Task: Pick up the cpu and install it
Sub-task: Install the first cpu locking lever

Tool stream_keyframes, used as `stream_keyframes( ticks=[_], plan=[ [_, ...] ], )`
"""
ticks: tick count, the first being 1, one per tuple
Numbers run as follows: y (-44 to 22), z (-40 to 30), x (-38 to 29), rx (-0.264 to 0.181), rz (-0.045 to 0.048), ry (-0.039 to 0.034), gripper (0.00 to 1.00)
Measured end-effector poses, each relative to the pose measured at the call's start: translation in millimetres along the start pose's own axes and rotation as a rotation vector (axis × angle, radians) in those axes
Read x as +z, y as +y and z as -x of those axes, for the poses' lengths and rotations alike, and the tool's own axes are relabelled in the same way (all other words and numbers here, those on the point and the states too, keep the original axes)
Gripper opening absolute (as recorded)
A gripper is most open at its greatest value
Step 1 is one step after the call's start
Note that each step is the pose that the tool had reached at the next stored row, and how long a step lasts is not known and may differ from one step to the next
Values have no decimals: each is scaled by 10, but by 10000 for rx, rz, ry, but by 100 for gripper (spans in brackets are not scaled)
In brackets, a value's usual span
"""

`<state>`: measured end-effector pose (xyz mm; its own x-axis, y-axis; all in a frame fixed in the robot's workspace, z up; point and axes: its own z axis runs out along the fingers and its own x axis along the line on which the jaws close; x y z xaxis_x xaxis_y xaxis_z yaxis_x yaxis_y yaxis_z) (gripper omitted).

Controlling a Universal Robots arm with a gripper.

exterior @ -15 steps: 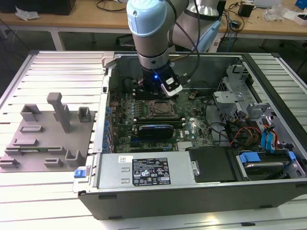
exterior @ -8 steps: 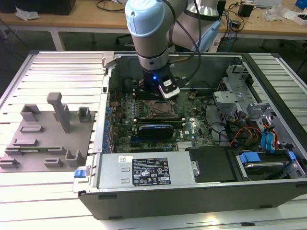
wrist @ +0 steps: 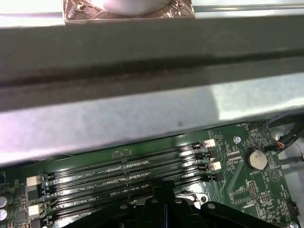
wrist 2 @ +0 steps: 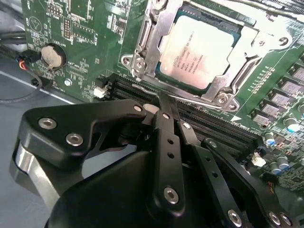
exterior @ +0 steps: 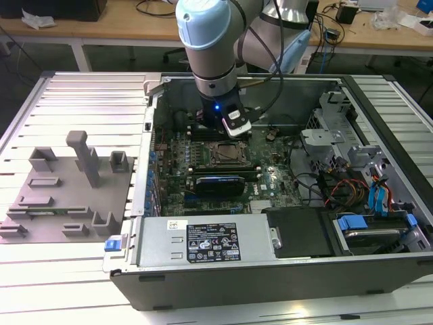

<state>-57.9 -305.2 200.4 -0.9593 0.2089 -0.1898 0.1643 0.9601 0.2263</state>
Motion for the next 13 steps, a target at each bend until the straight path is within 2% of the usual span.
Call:
stream_keyframes(
  ticks=[3, 8, 11, 13],
  plan=[
    [-3, -2, 12, 44, -51, -57, 11],
    [-12, -10, 53, 118, -49, -163, 11],
    [-13, -7, 58, 137, -55, -171, 11],
    [-9, 18, 65, 139, -54, -172, 11]
  ],
)
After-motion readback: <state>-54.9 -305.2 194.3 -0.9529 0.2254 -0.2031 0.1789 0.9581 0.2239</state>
